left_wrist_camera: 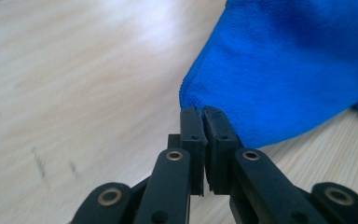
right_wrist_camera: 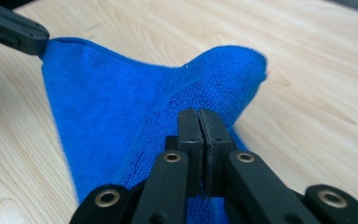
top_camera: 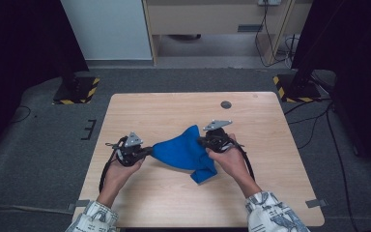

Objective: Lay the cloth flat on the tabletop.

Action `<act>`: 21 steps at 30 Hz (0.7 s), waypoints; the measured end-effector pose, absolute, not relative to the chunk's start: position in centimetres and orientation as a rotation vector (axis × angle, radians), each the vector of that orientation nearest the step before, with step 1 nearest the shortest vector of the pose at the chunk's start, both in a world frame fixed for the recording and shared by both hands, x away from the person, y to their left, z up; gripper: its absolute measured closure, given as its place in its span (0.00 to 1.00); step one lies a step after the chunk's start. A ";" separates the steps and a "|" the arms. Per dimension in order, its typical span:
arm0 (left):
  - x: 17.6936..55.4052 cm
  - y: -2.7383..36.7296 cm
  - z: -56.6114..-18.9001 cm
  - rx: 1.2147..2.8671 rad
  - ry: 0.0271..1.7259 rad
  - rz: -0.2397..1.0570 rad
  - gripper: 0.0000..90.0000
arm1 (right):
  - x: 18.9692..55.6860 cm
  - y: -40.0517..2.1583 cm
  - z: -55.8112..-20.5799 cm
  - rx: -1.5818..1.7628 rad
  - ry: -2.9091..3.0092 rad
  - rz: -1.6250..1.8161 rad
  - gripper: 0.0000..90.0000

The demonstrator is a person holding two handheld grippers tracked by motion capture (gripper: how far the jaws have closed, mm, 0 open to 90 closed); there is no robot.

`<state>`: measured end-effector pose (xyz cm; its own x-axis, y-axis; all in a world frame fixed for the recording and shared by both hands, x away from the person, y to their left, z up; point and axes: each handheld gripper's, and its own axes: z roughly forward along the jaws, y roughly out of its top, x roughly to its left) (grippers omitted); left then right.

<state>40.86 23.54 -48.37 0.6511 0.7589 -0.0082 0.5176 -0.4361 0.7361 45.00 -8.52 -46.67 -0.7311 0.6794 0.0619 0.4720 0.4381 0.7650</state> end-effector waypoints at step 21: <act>40.9 28.0 -49.8 2.170 1.116 0.451 0.97 | 47.1 -7.7 -48.2 1.118 2.389 1.097 0.63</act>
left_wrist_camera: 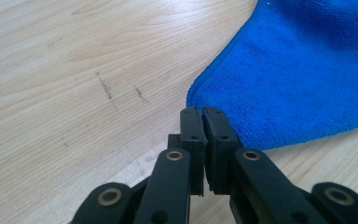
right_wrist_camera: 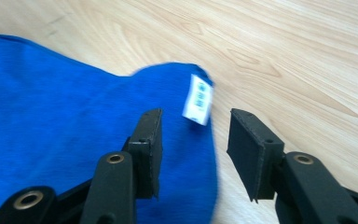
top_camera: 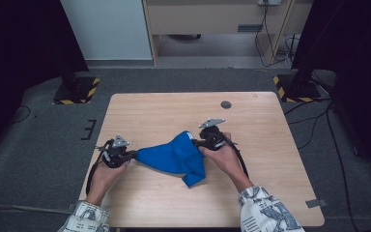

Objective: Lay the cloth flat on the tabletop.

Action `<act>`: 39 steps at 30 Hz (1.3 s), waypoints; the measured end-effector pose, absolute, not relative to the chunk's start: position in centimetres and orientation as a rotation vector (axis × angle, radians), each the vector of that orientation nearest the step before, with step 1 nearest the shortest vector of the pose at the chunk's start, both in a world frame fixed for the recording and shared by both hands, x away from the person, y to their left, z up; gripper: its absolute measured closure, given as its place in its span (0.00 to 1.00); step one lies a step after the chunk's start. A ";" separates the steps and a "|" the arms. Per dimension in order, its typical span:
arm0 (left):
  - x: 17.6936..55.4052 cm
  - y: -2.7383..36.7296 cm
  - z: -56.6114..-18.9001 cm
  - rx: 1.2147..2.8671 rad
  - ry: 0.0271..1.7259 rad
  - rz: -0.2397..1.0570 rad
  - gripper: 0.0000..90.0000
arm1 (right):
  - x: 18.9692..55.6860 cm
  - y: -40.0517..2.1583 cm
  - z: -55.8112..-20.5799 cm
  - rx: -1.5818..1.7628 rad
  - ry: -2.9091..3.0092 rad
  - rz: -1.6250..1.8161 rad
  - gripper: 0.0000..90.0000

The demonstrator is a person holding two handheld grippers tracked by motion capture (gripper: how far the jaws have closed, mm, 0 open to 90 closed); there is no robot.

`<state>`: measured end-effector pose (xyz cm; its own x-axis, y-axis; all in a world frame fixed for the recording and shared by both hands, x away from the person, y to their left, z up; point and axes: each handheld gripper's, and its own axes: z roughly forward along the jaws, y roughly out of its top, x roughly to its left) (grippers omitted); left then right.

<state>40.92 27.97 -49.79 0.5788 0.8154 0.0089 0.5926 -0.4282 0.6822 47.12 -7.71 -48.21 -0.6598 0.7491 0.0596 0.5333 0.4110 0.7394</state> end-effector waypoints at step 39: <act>41.7 25.8 -50.1 2.170 1.091 0.478 0.97 | 43.8 -11.4 -50.7 1.207 2.412 0.977 0.73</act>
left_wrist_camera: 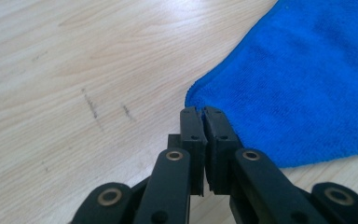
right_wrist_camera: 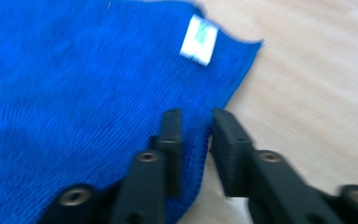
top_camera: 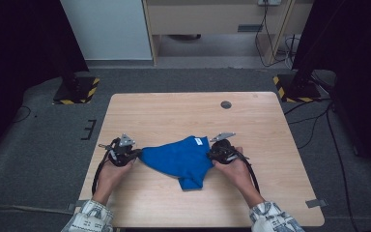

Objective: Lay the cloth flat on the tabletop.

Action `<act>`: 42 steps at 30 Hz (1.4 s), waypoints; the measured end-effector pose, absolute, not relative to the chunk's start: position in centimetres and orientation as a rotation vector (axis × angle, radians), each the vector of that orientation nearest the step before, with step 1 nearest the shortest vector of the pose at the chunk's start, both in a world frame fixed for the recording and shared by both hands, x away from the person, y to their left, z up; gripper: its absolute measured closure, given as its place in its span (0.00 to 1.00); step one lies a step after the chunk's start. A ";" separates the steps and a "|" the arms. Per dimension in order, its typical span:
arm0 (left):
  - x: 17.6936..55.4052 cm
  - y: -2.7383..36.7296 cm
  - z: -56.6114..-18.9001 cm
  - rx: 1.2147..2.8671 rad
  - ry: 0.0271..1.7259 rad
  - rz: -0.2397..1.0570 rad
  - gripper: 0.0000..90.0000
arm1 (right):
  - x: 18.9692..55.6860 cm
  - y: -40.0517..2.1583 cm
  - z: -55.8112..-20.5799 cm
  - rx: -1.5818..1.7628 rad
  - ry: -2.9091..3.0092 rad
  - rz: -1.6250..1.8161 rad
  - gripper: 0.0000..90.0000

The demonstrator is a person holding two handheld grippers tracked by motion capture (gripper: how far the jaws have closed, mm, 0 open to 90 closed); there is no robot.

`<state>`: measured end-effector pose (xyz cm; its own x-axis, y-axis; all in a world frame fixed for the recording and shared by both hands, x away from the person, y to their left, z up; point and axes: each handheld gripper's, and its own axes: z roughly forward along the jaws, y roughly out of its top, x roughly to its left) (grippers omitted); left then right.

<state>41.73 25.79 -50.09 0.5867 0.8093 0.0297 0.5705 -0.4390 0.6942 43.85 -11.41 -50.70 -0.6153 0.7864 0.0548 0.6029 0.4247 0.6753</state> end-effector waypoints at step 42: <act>42.5 25.4 -50.3 2.124 1.103 0.476 0.97 | 50.2 -9.2 -52.5 1.257 2.356 0.988 0.98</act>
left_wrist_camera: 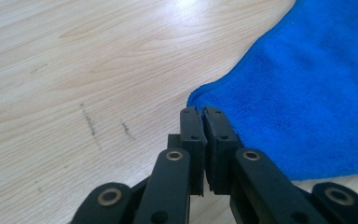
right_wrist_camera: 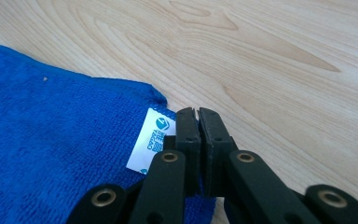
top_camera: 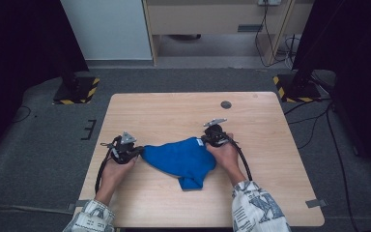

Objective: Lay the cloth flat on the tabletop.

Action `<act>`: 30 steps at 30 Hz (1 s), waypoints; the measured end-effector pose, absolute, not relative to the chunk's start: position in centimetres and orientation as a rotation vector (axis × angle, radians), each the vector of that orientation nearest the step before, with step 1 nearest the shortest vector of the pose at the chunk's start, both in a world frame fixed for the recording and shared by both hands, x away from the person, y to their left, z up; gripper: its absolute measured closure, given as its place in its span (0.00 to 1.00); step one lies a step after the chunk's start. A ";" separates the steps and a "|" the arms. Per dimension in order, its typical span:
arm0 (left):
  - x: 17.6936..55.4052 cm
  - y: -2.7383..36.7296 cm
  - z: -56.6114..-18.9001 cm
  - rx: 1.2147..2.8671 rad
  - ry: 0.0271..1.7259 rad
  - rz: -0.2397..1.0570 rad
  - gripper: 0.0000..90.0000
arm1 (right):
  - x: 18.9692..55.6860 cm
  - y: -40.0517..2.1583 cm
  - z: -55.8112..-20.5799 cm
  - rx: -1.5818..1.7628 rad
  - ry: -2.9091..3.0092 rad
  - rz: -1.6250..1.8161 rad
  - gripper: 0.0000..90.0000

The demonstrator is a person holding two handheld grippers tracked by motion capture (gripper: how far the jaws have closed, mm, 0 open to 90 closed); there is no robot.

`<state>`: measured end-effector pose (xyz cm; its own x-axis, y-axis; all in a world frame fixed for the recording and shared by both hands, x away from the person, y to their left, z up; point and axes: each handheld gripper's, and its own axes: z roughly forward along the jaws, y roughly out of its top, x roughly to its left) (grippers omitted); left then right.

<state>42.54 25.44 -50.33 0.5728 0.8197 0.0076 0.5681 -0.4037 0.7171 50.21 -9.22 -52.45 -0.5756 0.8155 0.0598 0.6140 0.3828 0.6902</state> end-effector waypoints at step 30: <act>44.0 21.4 -44.7 2.036 0.971 0.509 0.97 | 46.8 -17.4 -43.9 1.186 2.140 1.280 0.98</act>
